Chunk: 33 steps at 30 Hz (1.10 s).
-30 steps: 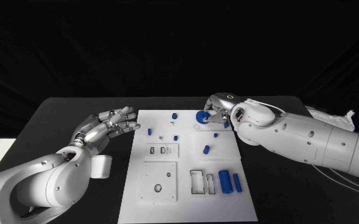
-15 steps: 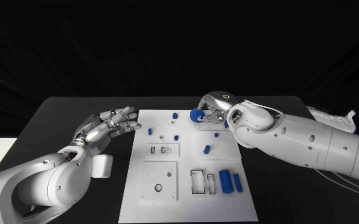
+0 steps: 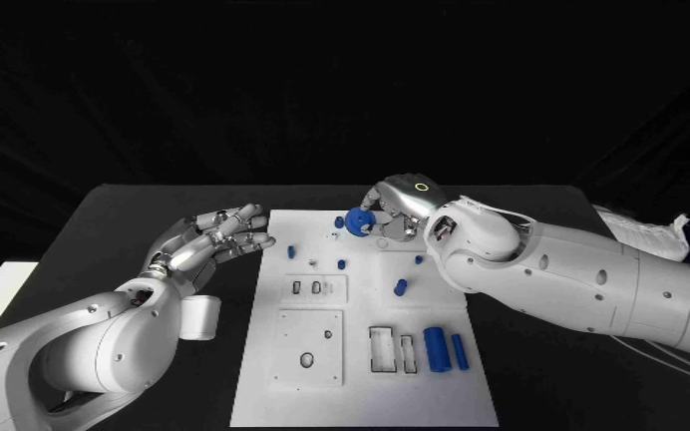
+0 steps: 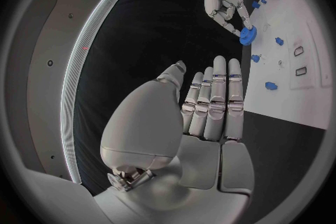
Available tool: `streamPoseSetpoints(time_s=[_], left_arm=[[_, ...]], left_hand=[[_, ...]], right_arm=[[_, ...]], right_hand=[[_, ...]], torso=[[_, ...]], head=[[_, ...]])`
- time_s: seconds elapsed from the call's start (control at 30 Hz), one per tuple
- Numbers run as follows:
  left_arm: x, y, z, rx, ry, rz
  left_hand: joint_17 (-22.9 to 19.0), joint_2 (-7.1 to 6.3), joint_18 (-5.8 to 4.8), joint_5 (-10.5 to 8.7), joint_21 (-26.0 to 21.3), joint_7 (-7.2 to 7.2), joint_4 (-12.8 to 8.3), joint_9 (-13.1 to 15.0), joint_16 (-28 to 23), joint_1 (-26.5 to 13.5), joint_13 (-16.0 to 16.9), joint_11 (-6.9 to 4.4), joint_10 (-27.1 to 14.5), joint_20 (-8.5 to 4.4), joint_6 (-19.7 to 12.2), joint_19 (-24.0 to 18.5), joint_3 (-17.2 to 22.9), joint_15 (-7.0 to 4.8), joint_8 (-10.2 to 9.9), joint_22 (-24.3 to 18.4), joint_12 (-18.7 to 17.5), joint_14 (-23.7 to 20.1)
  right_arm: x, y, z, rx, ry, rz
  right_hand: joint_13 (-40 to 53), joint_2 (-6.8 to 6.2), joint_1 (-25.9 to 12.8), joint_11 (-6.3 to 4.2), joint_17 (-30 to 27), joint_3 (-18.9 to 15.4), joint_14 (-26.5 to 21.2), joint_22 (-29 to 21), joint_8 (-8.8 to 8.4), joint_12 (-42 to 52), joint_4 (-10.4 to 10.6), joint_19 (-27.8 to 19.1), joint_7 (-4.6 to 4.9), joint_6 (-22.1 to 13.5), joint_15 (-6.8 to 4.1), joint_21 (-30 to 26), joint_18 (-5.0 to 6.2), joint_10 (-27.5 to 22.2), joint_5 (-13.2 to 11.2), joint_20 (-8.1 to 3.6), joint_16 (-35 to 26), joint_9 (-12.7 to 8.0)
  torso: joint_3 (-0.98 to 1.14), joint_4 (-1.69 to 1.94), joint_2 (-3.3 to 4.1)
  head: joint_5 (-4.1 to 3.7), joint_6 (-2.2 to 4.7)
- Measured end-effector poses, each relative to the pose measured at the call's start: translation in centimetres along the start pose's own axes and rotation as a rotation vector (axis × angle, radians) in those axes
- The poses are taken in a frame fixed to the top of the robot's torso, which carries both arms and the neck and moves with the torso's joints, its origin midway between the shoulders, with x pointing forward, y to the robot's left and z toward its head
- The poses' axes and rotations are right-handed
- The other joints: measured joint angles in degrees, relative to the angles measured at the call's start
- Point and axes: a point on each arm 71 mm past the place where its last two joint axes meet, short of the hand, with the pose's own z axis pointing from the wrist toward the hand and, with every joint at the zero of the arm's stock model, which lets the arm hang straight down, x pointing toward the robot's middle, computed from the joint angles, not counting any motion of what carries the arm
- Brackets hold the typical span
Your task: Assemble the parts on the task board
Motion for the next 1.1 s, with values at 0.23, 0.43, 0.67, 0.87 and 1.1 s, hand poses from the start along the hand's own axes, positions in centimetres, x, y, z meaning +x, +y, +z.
streamPoseSetpoints(time_s=[0.23, 0.43, 0.67, 0.87, 1.1], left_arm=[[0.1, 0.0, 0.0, -0.001, 0.002, -0.001], [0.1, 0.0, 0.0, -0.002, 0.004, -0.002], [0.1, 0.0, 0.0, -0.002, 0.004, -0.002], [0.1, 0.0, 0.0, -0.002, 0.005, -0.002], [0.1, 0.0, 0.0, -0.002, 0.005, -0.002]], left_hand=[[0.00, 0.00, 0.00, 0.00, 0.00, 0.00, 0.00, 0.00, 0.00, 0.00, 0.00, 0.00, 0.00, 0.00, 0.00, 0.00, 0.00, 0.00, 0.00, 0.00, 0.00, 0.00], [-0.01, 0.00, 0.00, 0.00, 0.00, 0.00, 0.00, 0.00, 0.00, 0.00, 0.00, 0.00, 0.00, 0.00, 0.00, 0.00, 0.00, 0.00, 0.00, 0.00, 0.00, 0.00], [0.08, 0.00, 0.00, 0.00, 0.00, 0.00, -0.15, 0.00, 0.00, 0.00, -0.05, 0.00, 0.00, 0.00, 0.00, 0.00, 0.15, 0.00, 0.00, 0.00, 0.00, 0.00], [0.08, 0.00, 0.00, 0.00, 0.00, 0.00, -0.15, 0.00, 0.00, 0.00, -0.04, 0.00, 0.00, 0.00, 0.00, 0.00, 0.15, 0.00, 0.00, 0.01, 0.00, 0.00], [0.07, 0.00, 0.00, 0.00, 0.00, 0.00, -0.15, 0.00, 0.00, 0.00, -0.04, 0.00, 0.00, 0.00, 0.00, 0.00, 0.15, 0.00, 0.00, 0.01, 0.00, 0.00]], right_arm=[[0.5, 1.6, 1.1, -0.028, -0.003, 0.004], [1.1, 2.1, 1.9, -0.029, 0.011, 0.002], [2.0, 2.2, 2.6, -0.022, 0.039, -0.006], [2.8, 2.5, 3.2, -0.020, 0.066, -0.013], [3.4, 2.7, 3.4, -0.021, 0.089, -0.016]], right_hand=[[0.00, -0.02, -0.03, 0.00, -0.01, 0.17, 0.00, -0.01, -0.23, 0.00, -0.01, 0.00, 0.00, 0.00, 0.00, 0.00, 0.00, 0.00, 0.00, 0.00, 0.00, 0.00], [-0.01, -0.24, -0.86, 0.01, -0.01, 0.26, 0.00, 0.00, -0.29, 0.00, -0.06, 0.00, -0.05, 0.04, 0.00, 0.00, 0.00, 0.00, -0.26, 0.00, 0.00, 0.00], [-0.01, -0.25, -0.87, 0.01, -0.01, 0.40, 0.00, 0.04, -0.52, 0.00, 0.07, 0.00, -0.14, 0.13, 0.00, 0.00, 0.00, 0.00, -0.38, 0.01, 0.00, 0.00], [-0.02, -0.46, -1.08, 0.01, -0.02, 0.40, 0.00, 0.03, -0.63, 0.00, 0.07, 0.00, -0.24, 0.23, 0.00, 0.00, 0.00, 0.00, -0.39, 0.01, 0.00, 0.71], [-0.02, -0.76, -1.38, 0.01, -0.02, 0.40, 0.00, 0.03, -0.73, 0.00, 0.07, 0.00, -0.40, 0.39, 0.00, 0.00, 0.00, 0.00, -0.40, 0.01, 0.00, 0.76]], torso=[[-0.03, 0.07, -0.01], [-0.03, 0.15, -0.01], [-0.07, 0.26, -0.01], [-0.08, 0.29, -0.02], [-0.03, 0.26, -0.02]], head=[[0.31, -0.15], [0.40, -0.29], [0.44, -0.41], [0.54, -0.55], [0.64, -0.67]])
